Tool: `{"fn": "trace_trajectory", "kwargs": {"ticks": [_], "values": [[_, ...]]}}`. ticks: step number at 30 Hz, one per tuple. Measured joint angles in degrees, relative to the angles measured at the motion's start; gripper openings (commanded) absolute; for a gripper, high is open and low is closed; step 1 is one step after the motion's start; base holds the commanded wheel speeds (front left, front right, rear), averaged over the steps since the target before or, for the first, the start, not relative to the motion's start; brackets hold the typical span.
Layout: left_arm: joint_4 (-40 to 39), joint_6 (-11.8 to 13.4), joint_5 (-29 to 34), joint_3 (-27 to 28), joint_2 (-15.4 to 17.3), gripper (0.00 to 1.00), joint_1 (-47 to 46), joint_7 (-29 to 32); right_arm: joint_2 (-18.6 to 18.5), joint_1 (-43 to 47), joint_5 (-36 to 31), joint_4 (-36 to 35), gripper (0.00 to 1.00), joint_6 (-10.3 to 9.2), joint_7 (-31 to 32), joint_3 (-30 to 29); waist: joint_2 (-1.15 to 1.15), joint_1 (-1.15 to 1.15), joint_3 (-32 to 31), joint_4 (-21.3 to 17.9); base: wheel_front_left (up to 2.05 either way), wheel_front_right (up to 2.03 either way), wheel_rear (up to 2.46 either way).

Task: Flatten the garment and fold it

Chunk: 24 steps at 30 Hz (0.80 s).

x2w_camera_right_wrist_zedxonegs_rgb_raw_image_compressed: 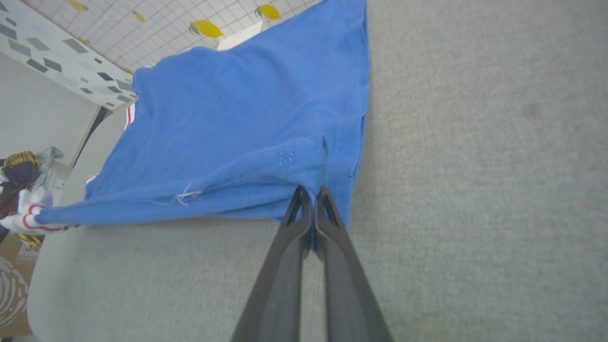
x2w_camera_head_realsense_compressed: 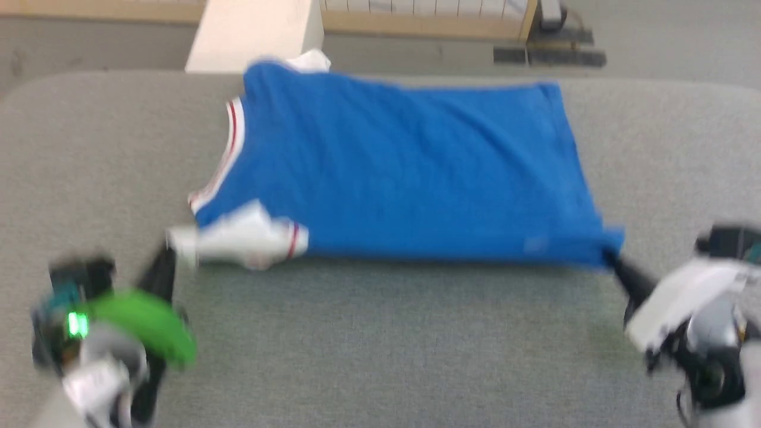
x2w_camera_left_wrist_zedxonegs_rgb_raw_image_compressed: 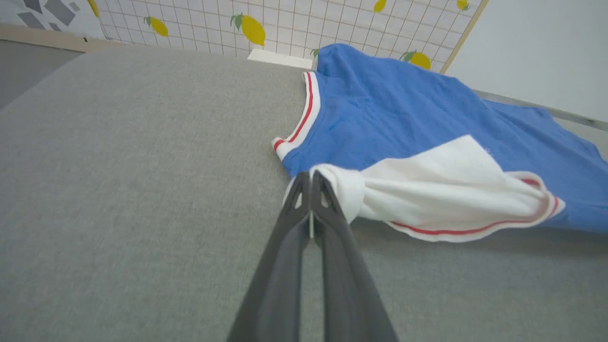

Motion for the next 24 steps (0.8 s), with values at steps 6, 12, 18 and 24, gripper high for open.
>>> {"fn": "trace_trajectory", "kwargs": {"ticks": [6,12,18,24], "values": [[-4.94,4.25,-1.54,-0.69,1.71,0.0,14.41,5.11,-1.42,9.64,-3.47,-4.45,0.0,0.0,4.9,2.71,0.0,0.0,-3.83,0.15,0.0,0.0,0.0],[-8.82,9.25,-1.78,-2.21,4.52,0.0,23.56,13.56,-4.08,18.23,-6.15,-7.46,0.0,0.02,16.6,4.48,0.0,0.0,-6.42,0.09,0.0,0.0,0.0],[-13.38,12.82,-5.35,-1.57,5.19,0.0,29.55,19.22,-5.14,22.56,-7.15,-11.27,0.0,0.02,25.2,4.52,0.0,0.0,-7.47,-0.21,0.0,0.0,0.0],[-17.75,14.37,-6.89,0.42,5.12,0.0,32.78,18.25,-3.64,23.09,-8.28,-14.22,0.0,0.03,23.27,2.05,0.0,0.0,-8.31,-0.87,0.0,0.0,0.0]]}}
